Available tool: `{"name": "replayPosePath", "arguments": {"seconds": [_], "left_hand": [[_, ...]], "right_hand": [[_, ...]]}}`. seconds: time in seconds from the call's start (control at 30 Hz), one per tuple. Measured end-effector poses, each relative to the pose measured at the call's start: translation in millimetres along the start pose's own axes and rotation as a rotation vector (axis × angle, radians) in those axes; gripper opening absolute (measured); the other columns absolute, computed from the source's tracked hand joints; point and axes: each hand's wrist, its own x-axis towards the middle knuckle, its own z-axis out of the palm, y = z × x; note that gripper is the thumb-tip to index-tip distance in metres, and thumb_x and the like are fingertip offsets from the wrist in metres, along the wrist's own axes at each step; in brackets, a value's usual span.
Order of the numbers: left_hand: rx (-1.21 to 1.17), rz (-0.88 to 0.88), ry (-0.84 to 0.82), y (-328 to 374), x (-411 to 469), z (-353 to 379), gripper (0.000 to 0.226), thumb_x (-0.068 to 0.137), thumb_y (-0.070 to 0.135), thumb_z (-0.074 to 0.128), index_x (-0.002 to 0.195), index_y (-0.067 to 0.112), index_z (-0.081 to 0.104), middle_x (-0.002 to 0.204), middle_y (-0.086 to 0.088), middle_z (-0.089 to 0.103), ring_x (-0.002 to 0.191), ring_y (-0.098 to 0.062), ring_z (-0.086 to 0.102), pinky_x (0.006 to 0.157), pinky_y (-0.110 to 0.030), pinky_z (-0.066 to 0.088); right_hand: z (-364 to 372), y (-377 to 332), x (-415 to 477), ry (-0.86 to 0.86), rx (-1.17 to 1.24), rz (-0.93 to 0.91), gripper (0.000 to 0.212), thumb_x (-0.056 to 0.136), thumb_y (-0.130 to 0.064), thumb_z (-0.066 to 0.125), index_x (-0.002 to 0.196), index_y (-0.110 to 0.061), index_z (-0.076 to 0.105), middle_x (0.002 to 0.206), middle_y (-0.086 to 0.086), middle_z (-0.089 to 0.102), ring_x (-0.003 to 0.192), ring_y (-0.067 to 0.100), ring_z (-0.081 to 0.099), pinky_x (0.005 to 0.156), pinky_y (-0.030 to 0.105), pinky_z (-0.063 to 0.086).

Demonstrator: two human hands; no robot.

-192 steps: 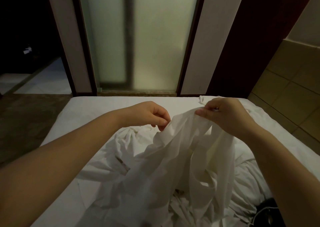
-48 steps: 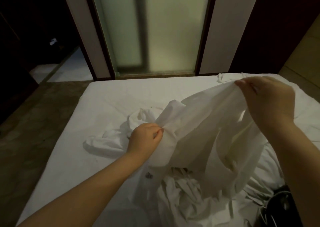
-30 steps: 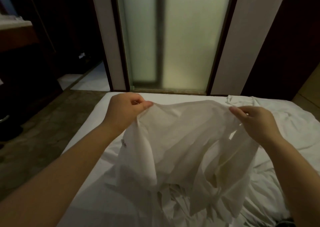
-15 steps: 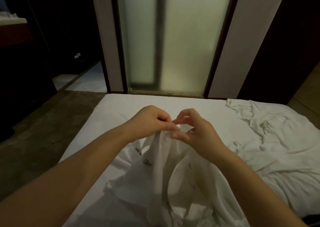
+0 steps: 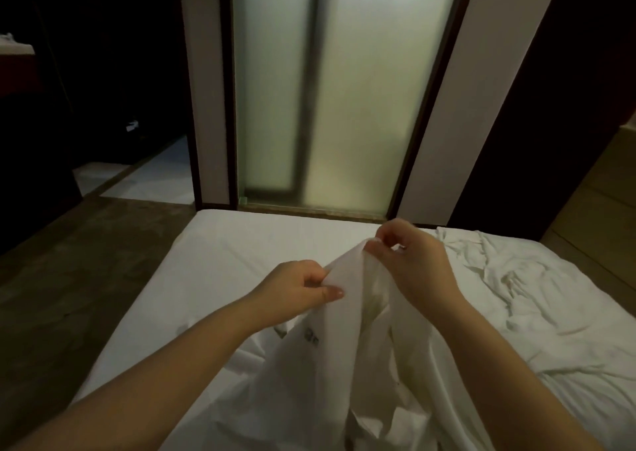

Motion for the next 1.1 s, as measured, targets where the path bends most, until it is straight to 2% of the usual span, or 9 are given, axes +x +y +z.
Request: {"name": "replayPosePath", "arguments": {"seconds": [0.13,0.27,0.47,0.53,0.63,0.77,0.9,1.0,1.1], "left_hand": [[0.018,0.007,0.034,-24,-4,-15,0.026,0.085,0.03,0.065,0.089,0.004,0.066,0.093,-0.005,0.062,0.086,-0.02,0.061,0.08,-0.03,0.055],[0.067,-0.023,-0.021,-47,-16,-7,0.016,0.084,0.032,0.066,0.087,0.017,0.067,0.097,0.006,0.061,0.091,-0.016,0.06,0.086,-0.031,0.053],[0.027,0.003,0.181,-68,-14,-6,0.023,0.087,0.032,0.063,0.066,0.027,0.057,0.071,0.009,0.056,0.07,-0.013,0.056,0.073,-0.028,0.05],[-0.069,0.038,0.278,-70,-13,-15,0.022,0.087,0.024,0.064,0.065,0.023,0.06,0.071,0.005,0.059,0.071,-0.016,0.057,0.074,-0.031,0.05],[-0.169,0.084,0.33,-67,-13,-31,0.012,0.084,0.016,0.067,0.072,0.02,0.066,0.081,0.003,0.064,0.076,-0.011,0.06,0.074,-0.022,0.053],[-0.048,0.158,0.361,-57,-11,-51,0.016,0.081,0.018,0.07,0.07,0.028,0.064,0.079,0.009,0.063,0.074,-0.007,0.059,0.07,-0.012,0.049],[0.249,0.237,0.495,-47,-8,-69,0.019,0.083,0.026,0.068,0.069,0.016,0.06,0.072,0.006,0.057,0.069,-0.007,0.052,0.065,-0.015,0.043],[0.415,0.406,0.45,-30,-9,-72,0.026,0.085,0.033,0.065,0.067,0.018,0.054,0.07,0.01,0.05,0.064,-0.006,0.045,0.062,-0.009,0.035],[0.541,0.61,0.306,-18,-17,-68,0.026,0.085,0.039,0.053,0.073,0.019,0.064,0.075,0.01,0.053,0.067,-0.003,0.047,0.063,-0.009,0.04]], "right_hand": [[6,-4,13,0.126,0.018,0.073,0.016,0.086,-0.021,0.066,0.074,-0.026,0.056,0.072,-0.016,0.055,0.067,0.0,0.049,0.056,0.003,0.034],[24,-11,15,0.212,0.084,0.147,0.01,0.089,-0.02,0.062,0.081,-0.02,0.057,0.072,-0.014,0.053,0.067,0.001,0.048,0.054,0.001,0.034],[28,-12,11,0.276,0.08,0.135,0.009,0.088,-0.019,0.063,0.081,-0.018,0.058,0.071,-0.014,0.054,0.067,0.001,0.049,0.056,0.001,0.034],[22,-5,10,0.3,0.05,0.143,0.008,0.088,-0.02,0.063,0.083,-0.018,0.058,0.072,-0.016,0.053,0.068,0.0,0.048,0.055,0.0,0.032],[18,4,6,0.303,0.031,0.165,0.006,0.089,-0.021,0.063,0.087,-0.016,0.06,0.073,-0.015,0.053,0.069,0.004,0.049,0.056,0.004,0.034],[11,15,0,0.206,0.054,0.202,0.009,0.086,-0.021,0.067,0.079,-0.021,0.061,0.076,-0.012,0.059,0.075,0.01,0.054,0.063,0.007,0.036],[1,17,-4,0.005,0.088,0.247,0.009,0.084,-0.022,0.069,0.081,-0.029,0.066,0.091,-0.01,0.066,0.092,0.011,0.059,0.082,0.023,0.041],[6,-5,-6,-0.127,0.1,0.133,0.017,0.085,-0.027,0.066,0.097,-0.038,0.064,0.1,-0.024,0.061,0.093,-0.001,0.057,0.08,0.011,0.04],[34,-38,-14,-0.274,0.091,-0.02,0.019,0.081,-0.03,0.069,0.093,-0.042,0.061,0.103,-0.029,0.057,0.087,-0.007,0.054,0.075,0.006,0.039]]}}
